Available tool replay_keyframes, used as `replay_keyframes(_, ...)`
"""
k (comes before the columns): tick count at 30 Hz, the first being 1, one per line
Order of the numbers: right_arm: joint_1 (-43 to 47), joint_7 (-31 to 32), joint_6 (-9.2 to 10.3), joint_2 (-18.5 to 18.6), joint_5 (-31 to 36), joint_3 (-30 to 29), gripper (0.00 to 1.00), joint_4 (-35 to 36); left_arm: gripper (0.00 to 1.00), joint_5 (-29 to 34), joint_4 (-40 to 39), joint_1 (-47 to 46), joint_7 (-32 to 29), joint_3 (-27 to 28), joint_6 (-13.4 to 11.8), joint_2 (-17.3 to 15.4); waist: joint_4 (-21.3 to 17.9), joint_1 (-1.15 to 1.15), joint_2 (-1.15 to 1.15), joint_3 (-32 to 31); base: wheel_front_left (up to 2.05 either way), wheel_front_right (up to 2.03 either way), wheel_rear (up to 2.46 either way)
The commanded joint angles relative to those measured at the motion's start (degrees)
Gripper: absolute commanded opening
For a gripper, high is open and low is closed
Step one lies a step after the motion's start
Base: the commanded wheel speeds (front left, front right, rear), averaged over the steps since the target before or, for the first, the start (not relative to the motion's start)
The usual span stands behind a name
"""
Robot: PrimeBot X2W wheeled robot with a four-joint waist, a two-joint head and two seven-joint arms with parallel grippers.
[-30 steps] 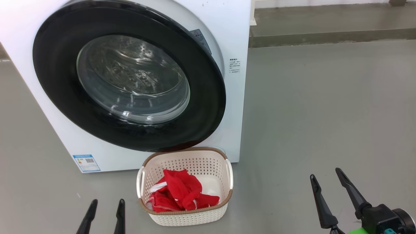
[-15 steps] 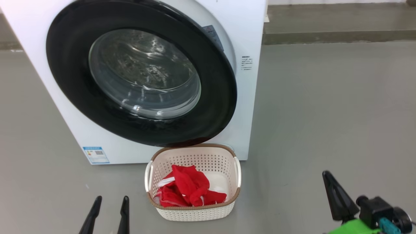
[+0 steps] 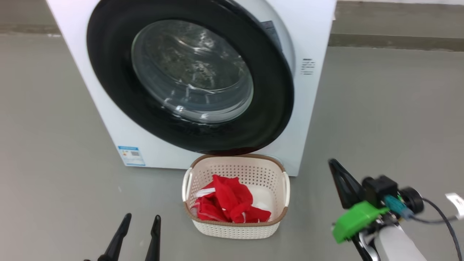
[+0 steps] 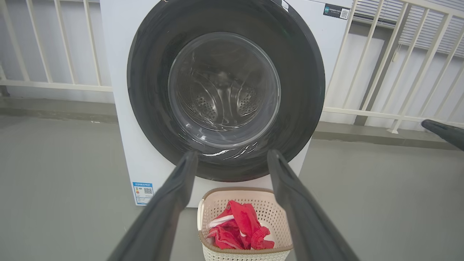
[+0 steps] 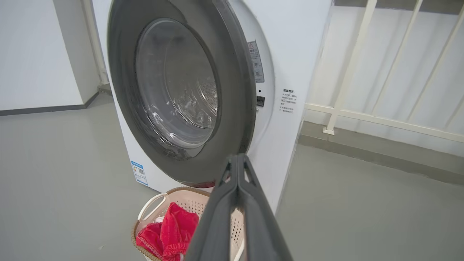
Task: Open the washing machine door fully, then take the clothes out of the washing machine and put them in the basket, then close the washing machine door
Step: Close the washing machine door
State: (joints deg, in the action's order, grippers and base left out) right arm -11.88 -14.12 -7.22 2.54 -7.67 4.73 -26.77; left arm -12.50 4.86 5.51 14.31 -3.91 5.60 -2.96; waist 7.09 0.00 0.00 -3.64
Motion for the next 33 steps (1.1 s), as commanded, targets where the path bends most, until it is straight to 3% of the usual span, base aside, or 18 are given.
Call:
replay_keyframes(1,-3.9,-0.2,-0.26,0.3,-0.9,2.2,0.00,0.5,1.00,0.2,-1.0,-3.1,0.7,1.5,0.3,-0.1,1.7,0.00,0.00,0.7,0.00,0.00,0.00)
replay_keyframes(7,-11.3,-0.4,-0.26,0.3,-3.1,5.2,0.00,-5.5,1.00,0.2,-0.3,-4.7,0.7,0.2,0.8,0.0,5.2,0.00,0.00,2.1,0.00,0.00,0.00)
replay_keyframes(15,-20.4,-0.7,-0.26,0.3,-3.0,4.8,0.00,-14.0,1.00,-0.5,0.0,-6.5,0.7,-1.9,1.2,0.0,9.4,0.00,0.00,5.2,0.00,0.00,0.00)
replay_keyframes(33,-40.2,-0.9,-0.26,0.3,8.6,-5.4,0.00,-23.9,1.00,-2.2,0.2,-12.1,0.7,-4.3,1.7,0.1,15.9,0.00,0.00,15.0,0.00,0.00,0.00)
